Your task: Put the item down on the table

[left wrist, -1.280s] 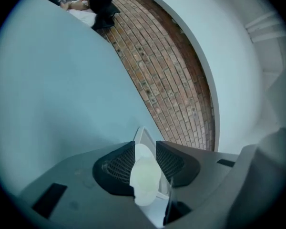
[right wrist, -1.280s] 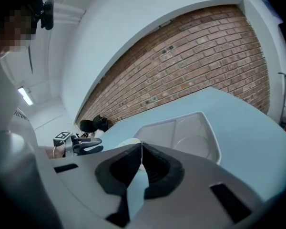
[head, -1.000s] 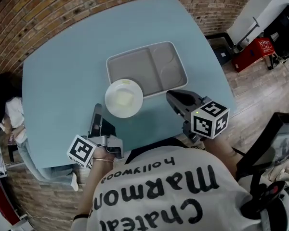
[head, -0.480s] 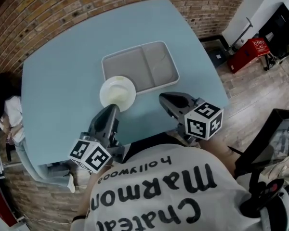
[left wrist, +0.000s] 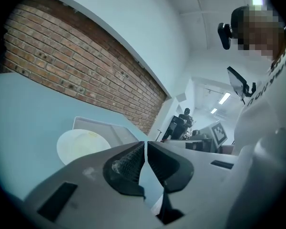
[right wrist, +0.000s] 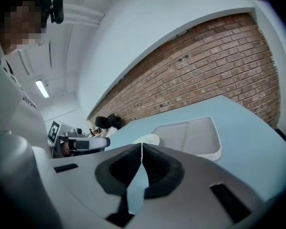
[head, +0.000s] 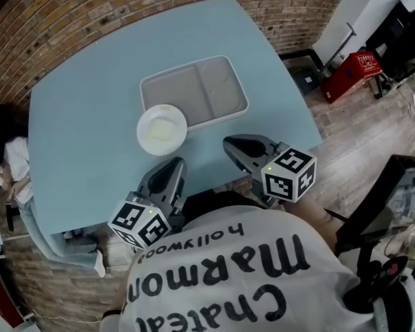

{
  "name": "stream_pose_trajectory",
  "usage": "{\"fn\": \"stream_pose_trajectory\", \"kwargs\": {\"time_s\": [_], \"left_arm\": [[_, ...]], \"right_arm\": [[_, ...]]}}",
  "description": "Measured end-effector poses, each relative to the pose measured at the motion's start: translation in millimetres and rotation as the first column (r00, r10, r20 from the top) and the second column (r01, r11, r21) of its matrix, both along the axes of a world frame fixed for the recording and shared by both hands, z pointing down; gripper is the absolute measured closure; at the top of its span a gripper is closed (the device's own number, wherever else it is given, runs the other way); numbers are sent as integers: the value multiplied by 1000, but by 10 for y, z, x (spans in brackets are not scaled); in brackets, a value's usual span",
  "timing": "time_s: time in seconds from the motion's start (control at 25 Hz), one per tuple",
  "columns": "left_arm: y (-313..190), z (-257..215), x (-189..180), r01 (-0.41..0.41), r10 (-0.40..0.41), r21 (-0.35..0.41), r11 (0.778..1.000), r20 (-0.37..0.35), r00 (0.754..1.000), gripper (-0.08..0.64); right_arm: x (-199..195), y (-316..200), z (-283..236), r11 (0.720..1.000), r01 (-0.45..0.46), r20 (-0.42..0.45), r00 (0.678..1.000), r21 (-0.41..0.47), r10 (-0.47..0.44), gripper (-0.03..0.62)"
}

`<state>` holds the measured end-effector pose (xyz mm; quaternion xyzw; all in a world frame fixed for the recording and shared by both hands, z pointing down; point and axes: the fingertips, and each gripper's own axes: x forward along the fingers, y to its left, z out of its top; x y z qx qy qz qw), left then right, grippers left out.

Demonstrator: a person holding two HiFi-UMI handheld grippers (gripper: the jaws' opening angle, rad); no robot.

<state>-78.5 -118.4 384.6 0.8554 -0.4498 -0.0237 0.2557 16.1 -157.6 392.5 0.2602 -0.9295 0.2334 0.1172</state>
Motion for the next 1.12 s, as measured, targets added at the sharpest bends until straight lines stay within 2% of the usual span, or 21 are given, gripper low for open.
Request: {"fn": "stream_pose_trajectory", "kwargs": {"time_s": [0.16,0.32,0.48,0.64,0.92,1.12], "left_arm": [[64,11,5,9,-9,13,1000,14,1000,537],[75,-2,0,20,-21,26,999,57,998,537],[120,16,-27,33,-34,23,999,28,999,537],[173,-6,62,28,-28,18,999,23,999,537],[199,20,-62,59,-59,14,998,5,998,537],[196,42,-92,64,-64,10,998,-1,998,537]], "right_arm": [[-50,107,-94,999,34,61,997,38,-37,580],[-61,142,-87,994,70,-2,998,86,-70,580],[-57,185,-23,991,88,-53,995,98,-83,580],[36,182,27,994,67,-84,995,86,-60,580],[109,90,61,997,-1,-121,993,81,11,580],[123,66,71,997,-10,-130,991,76,20,581]]}}
